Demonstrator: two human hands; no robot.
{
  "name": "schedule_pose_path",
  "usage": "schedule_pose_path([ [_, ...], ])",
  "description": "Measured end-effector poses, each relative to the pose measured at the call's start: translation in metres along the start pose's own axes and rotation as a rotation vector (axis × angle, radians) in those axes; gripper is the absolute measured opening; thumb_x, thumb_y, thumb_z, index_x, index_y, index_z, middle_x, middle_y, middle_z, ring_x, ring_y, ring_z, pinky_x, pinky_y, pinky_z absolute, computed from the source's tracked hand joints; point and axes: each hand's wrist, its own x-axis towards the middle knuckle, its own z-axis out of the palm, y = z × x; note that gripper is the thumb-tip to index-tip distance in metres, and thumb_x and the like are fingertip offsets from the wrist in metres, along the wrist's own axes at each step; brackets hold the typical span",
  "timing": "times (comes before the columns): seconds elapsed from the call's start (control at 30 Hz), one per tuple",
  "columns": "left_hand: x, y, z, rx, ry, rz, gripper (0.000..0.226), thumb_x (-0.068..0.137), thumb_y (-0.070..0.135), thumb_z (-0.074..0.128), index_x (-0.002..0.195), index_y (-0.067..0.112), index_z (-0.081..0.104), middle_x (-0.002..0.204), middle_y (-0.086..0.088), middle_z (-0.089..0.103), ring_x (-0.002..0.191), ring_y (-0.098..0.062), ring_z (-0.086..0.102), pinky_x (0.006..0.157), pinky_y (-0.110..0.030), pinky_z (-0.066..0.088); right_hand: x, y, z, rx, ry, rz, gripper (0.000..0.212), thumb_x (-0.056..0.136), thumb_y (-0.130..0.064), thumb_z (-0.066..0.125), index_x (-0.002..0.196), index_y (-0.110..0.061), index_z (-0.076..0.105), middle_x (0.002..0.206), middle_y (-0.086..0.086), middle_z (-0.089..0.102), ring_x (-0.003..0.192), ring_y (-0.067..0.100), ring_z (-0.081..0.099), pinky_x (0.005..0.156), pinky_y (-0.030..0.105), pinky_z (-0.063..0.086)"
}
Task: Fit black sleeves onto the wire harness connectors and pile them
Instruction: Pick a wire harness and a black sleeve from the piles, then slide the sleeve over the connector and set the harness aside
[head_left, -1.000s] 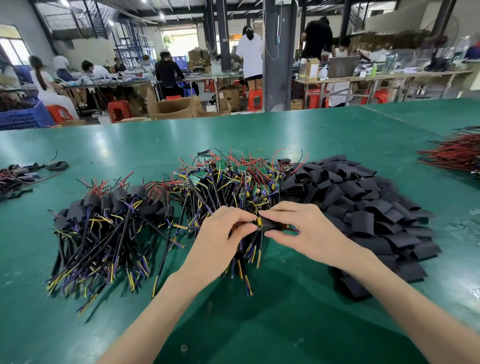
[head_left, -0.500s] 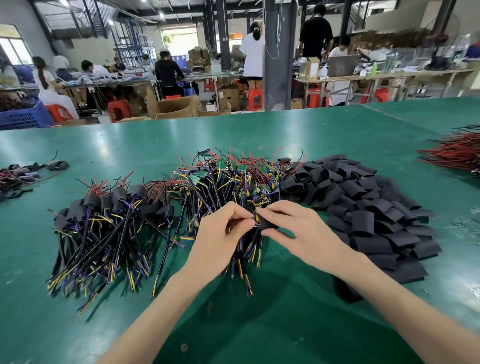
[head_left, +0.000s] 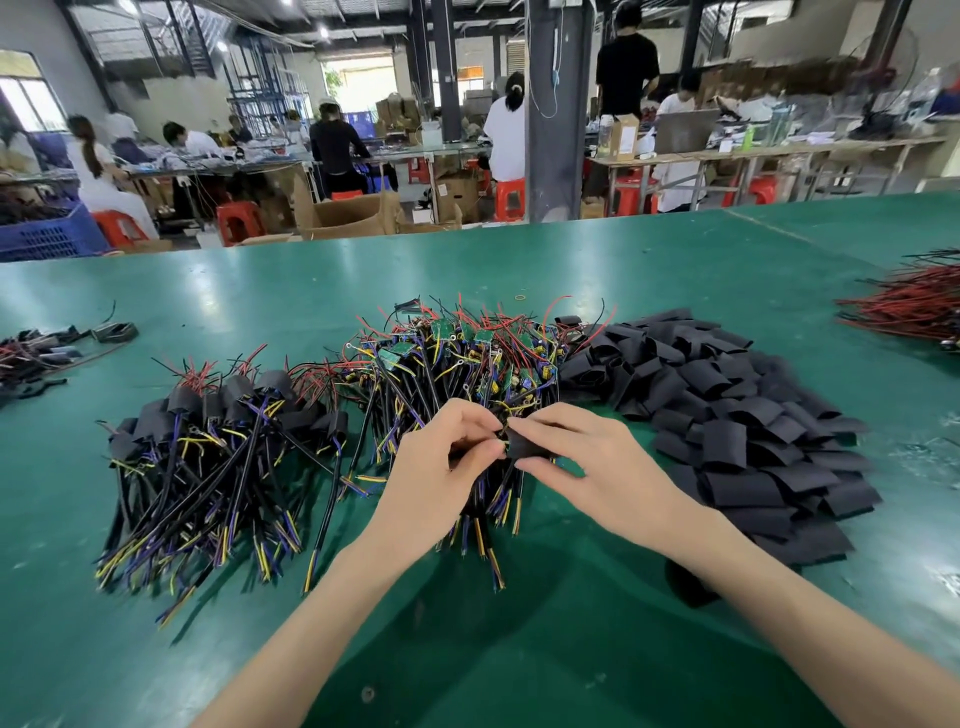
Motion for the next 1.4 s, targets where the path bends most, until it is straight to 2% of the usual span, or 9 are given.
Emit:
schedule_pose_path([
  [0.17,0.001,0.002,-0.002,0.1,0.043,0.064,0.029,0.085,0.003,0.066,0.089,0.03,0.055,0.077,0.012,0.067,0.074,0.001,0.06,0.074,-0.011,0.044,0.002,0.002,0.0,0.041,-0.009,0.039,0.049,0.084,-0.021,0.069,0.129,-0.009,0.056,0.122,0.006,0.057,0.109,0.017,0.055,0.1,0.027,0.04],
  [0.37,0.02,-0.009,-0.061,0.47,0.631,0.22,0.011,0.086,0.01,0.066,0.097,0.012,0.069,0.091,-0.005,0.071,0.083,-0.019,0.063,0.081,-0.027,0.045,0.001,0.016,-0.004,-0.216,0.029,0.218,0.071,0.087,-0.038,0.062,0.145,-0.013,0.031,0.146,0.007,0.033,0.129,0.023,0.031,0.111,0.037,0.023],
  [0.6,0.016,-0.077,-0.126,1.003,0.704,-0.363,0.022,0.084,0.004,0.049,0.086,-0.001,0.071,0.081,-0.027,0.064,0.083,-0.039,0.05,0.077,-0.046,0.038,-0.004,0.037,-0.001,-0.476,-0.077,0.498,0.065,0.087,-0.037,0.058,0.142,-0.012,0.033,0.143,0.009,0.033,0.129,0.028,0.027,0.106,0.039,0.023],
  [0.8,0.015,-0.077,-0.124,1.041,0.663,-0.503,0.021,0.081,0.012,0.059,0.095,0.002,0.072,0.091,-0.032,0.06,0.094,-0.045,0.047,0.077,-0.045,0.037,-0.007,0.051,-0.009,-0.646,-0.129,0.704,0.048,0.086,-0.033,0.055,0.127,-0.009,0.045,0.131,0.013,0.041,0.118,0.032,0.036,0.095,0.041,0.032],
  [0.97,0.054,-0.05,-0.089,0.858,0.63,-0.252,0.021,0.087,0.019,0.056,0.094,0.004,0.069,0.095,-0.024,0.064,0.095,-0.039,0.054,0.086,-0.041,0.04,-0.009,0.059,-0.018,-0.723,-0.188,0.879,0.038,0.082,-0.027,0.057,0.114,-0.008,0.048,0.118,0.015,0.045,0.111,0.034,0.041,0.086,0.042,0.038],
  [1.03,0.081,-0.052,-0.074,0.667,0.443,-0.373,0.029,0.091,0.029,0.054,0.099,0.005,0.068,0.099,-0.018,0.067,0.098,-0.035,0.059,0.086,-0.038,0.045,-0.01,0.061,-0.02,-0.682,-0.233,0.911,0.036,0.083,-0.024,0.056,0.114,-0.009,0.047,0.119,0.014,0.043,0.113,0.034,0.041,0.087,0.042,0.04],
  [1.13,0.103,-0.064,-0.059,0.58,0.26,-0.534,0.032,0.088,0.029,0.057,0.074,0.0,0.058,0.069,-0.017,0.057,0.078,-0.032,0.056,0.066,-0.033,0.041,-0.011,0.064,-0.02,-0.641,-0.288,0.897,0.034,0.085,-0.019,0.054,0.116,-0.01,0.047,0.119,0.013,0.042,0.111,0.033,0.043,0.086,0.04,0.041],
  [1.3,0.115,-0.077,-0.066,0.302,0.349,-0.661,0.027,0.078,0.019,0.072,0.076,-0.008,0.068,0.07,-0.019,0.058,0.069,-0.025,0.053,0.079,-0.038,0.054,-0.009,0.066,-0.022,-0.586,-0.256,0.873,0.033,0.088,-0.021,0.054,0.119,-0.01,0.049,0.118,0.013,0.045,0.111,0.033,0.043,0.087,0.04,0.041],
  [1.4,0.119,-0.071,-0.078,0.019,0.366,-0.693,0.032,0.082,0.004,0.068,0.05,0.009,0.068,0.062,-0.017,0.061,0.067,-0.024,0.056,0.08,-0.042,0.055,-0.008,0.064,-0.023,-0.641,-0.216,0.925,0.034,0.088,-0.028,0.054,0.118,-0.011,0.05,0.12,0.012,0.047,0.114,0.034,0.043,0.089,0.042,0.039],
])
